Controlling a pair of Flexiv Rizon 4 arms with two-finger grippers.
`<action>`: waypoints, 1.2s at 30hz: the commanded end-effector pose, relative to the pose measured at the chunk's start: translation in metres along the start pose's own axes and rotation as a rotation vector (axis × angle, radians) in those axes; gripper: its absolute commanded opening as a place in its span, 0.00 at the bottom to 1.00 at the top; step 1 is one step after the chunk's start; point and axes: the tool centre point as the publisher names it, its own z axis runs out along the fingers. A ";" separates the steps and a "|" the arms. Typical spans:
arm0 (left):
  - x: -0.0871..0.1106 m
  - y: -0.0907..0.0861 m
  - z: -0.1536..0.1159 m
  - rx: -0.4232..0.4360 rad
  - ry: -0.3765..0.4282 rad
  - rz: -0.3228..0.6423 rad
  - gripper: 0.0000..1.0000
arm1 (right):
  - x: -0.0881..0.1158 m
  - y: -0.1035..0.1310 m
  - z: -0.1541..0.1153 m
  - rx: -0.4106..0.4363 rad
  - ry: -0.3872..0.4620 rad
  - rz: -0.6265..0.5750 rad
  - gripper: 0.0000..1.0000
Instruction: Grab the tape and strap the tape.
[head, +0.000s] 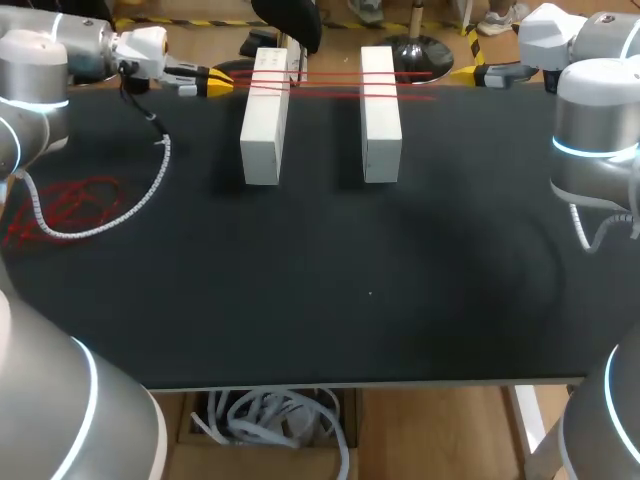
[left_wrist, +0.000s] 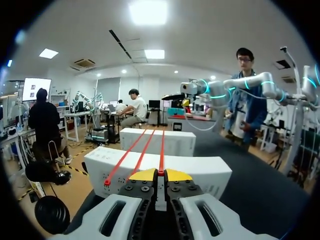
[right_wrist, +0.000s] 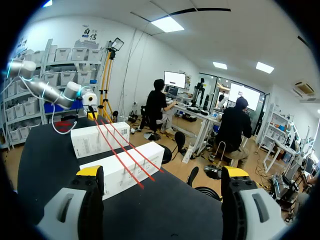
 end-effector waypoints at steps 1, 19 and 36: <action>0.004 0.003 0.003 0.038 0.042 -0.007 0.00 | 0.000 0.000 0.000 -0.001 0.000 0.000 1.00; 0.043 -0.064 -0.015 0.226 -0.114 -0.053 0.00 | 0.000 0.000 0.000 -0.001 0.000 0.000 1.00; 0.059 -0.095 -0.032 0.248 -0.146 -0.024 0.00 | 0.000 0.000 0.000 -0.001 0.000 0.000 1.00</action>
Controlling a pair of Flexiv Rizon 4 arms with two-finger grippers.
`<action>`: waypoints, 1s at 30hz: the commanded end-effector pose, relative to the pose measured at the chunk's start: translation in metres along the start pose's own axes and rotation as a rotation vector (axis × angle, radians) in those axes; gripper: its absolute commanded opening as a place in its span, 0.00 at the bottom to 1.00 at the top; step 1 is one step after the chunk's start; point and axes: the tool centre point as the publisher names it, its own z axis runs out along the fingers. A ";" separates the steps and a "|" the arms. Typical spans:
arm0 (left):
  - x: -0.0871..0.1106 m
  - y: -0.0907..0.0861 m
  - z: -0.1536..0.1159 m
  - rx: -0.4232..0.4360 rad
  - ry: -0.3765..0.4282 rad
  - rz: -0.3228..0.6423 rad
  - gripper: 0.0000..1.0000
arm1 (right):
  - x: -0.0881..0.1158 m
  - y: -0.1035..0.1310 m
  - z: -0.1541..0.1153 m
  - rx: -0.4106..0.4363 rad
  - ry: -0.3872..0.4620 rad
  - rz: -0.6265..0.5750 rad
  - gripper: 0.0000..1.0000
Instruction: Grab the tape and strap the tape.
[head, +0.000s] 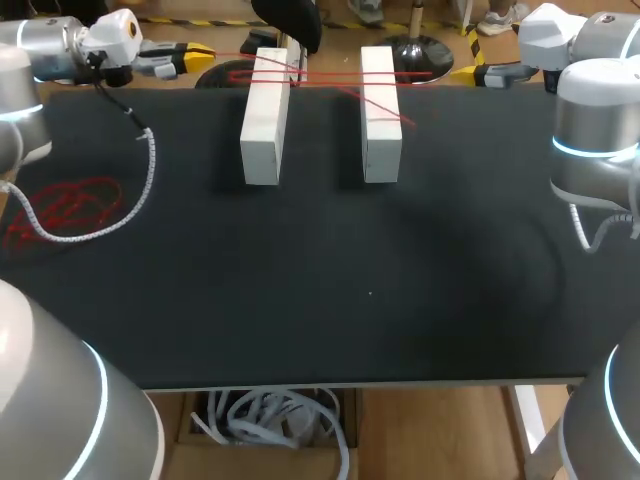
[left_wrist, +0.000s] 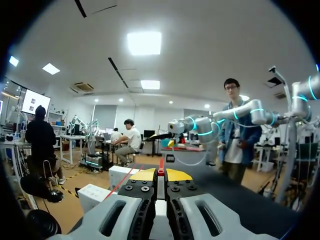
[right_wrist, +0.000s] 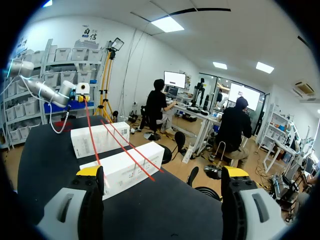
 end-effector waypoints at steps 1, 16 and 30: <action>0.008 -0.005 0.002 -0.011 -0.180 0.002 0.00 | 0.000 0.000 0.000 -0.001 0.000 0.000 1.00; 0.008 -0.005 0.002 -0.011 -0.180 0.002 0.00 | 0.000 0.000 0.000 -0.001 0.000 0.000 1.00; 0.048 -0.022 0.024 0.051 0.032 0.080 0.00 | 0.000 0.000 0.000 -0.001 0.000 0.000 1.00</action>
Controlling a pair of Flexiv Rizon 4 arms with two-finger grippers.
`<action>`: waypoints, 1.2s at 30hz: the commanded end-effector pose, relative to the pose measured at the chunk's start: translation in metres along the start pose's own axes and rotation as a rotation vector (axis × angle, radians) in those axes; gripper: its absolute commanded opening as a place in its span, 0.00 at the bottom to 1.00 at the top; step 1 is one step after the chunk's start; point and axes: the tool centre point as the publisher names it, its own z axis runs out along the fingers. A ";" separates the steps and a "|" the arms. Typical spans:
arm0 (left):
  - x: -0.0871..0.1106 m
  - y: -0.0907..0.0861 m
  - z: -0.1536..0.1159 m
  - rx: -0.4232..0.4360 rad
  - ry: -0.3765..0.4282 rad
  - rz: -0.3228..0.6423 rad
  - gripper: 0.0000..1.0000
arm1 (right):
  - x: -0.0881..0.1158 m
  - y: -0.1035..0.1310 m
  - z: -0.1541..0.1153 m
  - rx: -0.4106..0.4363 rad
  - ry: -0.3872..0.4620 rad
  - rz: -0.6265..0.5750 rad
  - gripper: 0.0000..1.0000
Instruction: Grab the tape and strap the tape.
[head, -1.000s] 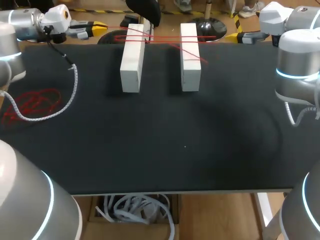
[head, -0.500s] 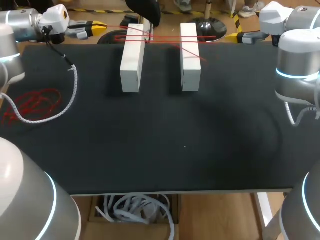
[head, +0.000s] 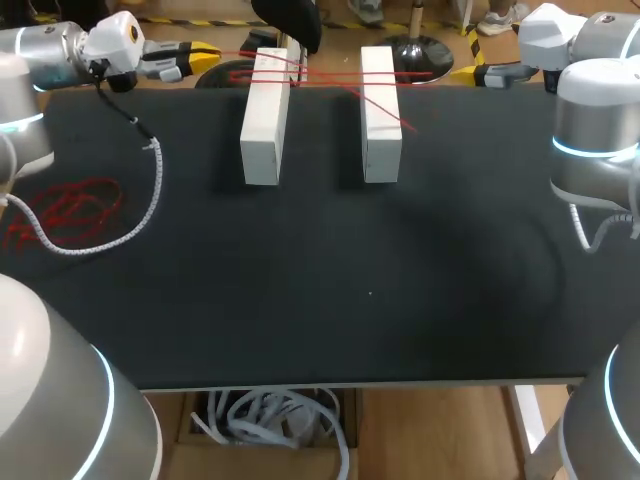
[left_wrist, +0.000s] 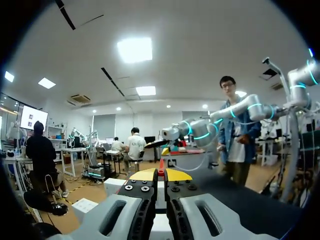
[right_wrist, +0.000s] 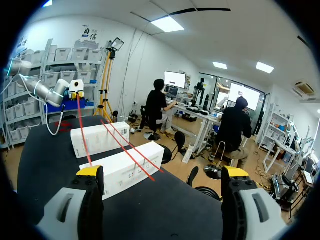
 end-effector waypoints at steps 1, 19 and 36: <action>0.010 -0.005 0.004 -0.004 0.026 -0.027 0.00 | 0.000 0.000 0.000 -0.001 0.000 0.000 1.00; 0.074 -0.032 0.022 0.085 -0.090 -0.019 0.00 | 0.000 0.000 0.000 -0.001 0.000 0.000 1.00; 0.108 -0.030 0.024 0.067 -0.150 -0.005 0.00 | 0.000 0.000 0.000 -0.001 0.000 0.000 1.00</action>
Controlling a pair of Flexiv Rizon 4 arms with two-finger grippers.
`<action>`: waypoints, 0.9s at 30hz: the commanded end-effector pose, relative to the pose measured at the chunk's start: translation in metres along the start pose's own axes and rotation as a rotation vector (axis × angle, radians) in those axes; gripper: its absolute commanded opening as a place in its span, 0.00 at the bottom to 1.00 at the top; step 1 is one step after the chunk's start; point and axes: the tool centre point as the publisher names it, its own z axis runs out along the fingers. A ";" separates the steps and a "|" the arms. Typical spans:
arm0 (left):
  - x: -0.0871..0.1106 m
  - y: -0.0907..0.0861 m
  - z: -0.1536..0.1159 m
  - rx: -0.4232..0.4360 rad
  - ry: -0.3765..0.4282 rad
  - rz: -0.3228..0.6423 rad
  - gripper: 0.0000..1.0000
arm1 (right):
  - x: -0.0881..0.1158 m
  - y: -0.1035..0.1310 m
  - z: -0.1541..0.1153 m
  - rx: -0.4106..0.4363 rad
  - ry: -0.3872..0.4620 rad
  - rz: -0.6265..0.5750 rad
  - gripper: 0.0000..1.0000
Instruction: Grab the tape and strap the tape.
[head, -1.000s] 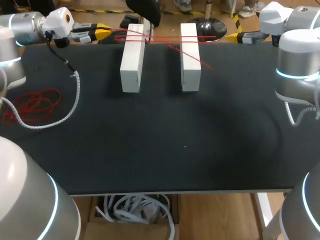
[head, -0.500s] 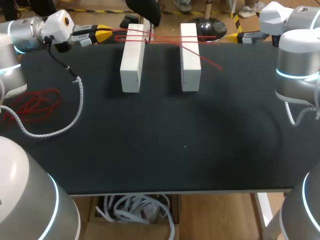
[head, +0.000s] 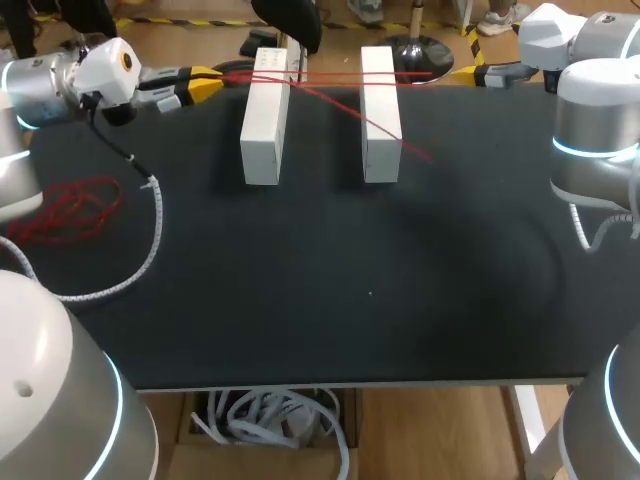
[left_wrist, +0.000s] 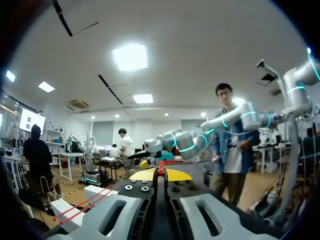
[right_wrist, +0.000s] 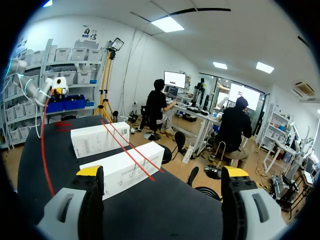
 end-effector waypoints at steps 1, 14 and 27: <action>0.009 0.000 0.001 -0.001 -0.124 0.008 0.00 | 0.000 0.000 0.000 -0.001 0.000 0.000 1.00; 0.014 -0.005 0.004 0.111 -0.017 0.062 0.00 | 0.000 0.000 0.000 -0.001 0.000 0.000 1.00; 0.017 -0.029 0.012 0.318 0.070 0.080 0.00 | 0.000 0.000 0.000 -0.001 0.000 0.000 1.00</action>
